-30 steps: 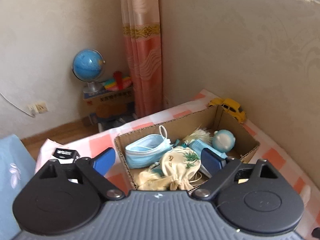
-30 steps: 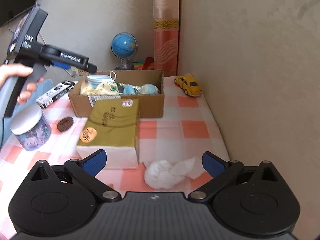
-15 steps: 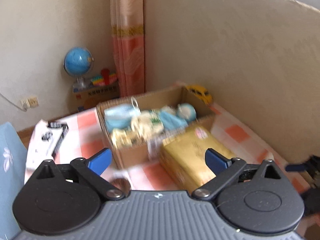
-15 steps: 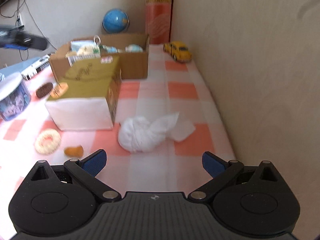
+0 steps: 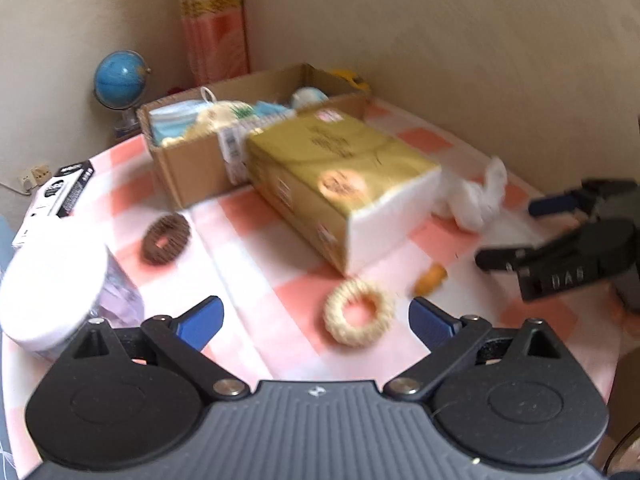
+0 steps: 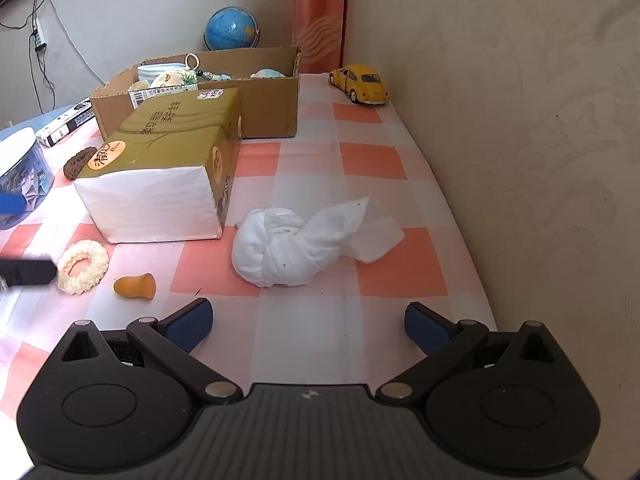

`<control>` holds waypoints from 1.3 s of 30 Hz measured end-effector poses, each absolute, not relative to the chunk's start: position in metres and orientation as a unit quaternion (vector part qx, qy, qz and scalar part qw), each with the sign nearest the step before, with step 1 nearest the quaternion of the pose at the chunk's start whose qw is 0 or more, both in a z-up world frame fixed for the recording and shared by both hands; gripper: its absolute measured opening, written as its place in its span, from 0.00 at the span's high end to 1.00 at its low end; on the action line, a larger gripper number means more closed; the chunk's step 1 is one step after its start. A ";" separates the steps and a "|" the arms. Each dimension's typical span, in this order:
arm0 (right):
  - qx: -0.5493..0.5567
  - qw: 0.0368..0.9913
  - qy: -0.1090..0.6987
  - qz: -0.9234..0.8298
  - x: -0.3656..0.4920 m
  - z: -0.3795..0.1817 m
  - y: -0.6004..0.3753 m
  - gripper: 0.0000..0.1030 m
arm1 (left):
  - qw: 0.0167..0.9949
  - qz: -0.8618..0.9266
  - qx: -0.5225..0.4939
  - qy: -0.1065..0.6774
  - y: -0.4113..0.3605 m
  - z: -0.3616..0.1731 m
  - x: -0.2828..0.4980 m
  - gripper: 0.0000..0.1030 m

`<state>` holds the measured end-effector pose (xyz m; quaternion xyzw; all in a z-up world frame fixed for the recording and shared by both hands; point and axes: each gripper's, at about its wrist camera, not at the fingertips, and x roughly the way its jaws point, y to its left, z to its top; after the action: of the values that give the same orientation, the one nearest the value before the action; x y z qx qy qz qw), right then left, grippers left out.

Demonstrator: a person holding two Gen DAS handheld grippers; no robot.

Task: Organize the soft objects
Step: 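Grasp the cream ring scrunchie with the left gripper while the right approaches the white cloth, then grasp the white knotted cloth with the right gripper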

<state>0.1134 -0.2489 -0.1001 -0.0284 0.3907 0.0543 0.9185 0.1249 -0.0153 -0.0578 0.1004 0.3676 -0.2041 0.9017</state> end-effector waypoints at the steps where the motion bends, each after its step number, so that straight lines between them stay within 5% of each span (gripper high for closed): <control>1: -0.028 0.918 0.391 0.053 0.114 -0.100 -0.249 0.00 | 0.902 -0.204 0.103 0.366 -0.018 -0.061 0.122 0.09; 13: -0.026 0.921 0.385 0.048 0.112 -0.101 -0.249 0.00 | 0.891 -0.244 0.105 0.368 -0.033 -0.072 0.125 0.65; 32: -0.061 0.918 0.385 0.068 0.141 -0.097 -0.233 0.01 | 0.902 -0.201 0.049 0.378 -0.009 -0.074 0.115 0.68; 39: -0.071 0.923 0.374 0.066 0.134 -0.090 -0.225 0.35 | 0.903 -0.200 0.047 0.378 -0.009 -0.074 0.116 0.68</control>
<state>0.1335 -0.2250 -0.0902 -0.0706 0.3736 0.0662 0.9225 0.1157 -0.0086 -0.0744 0.0470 0.3780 -0.2004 0.9026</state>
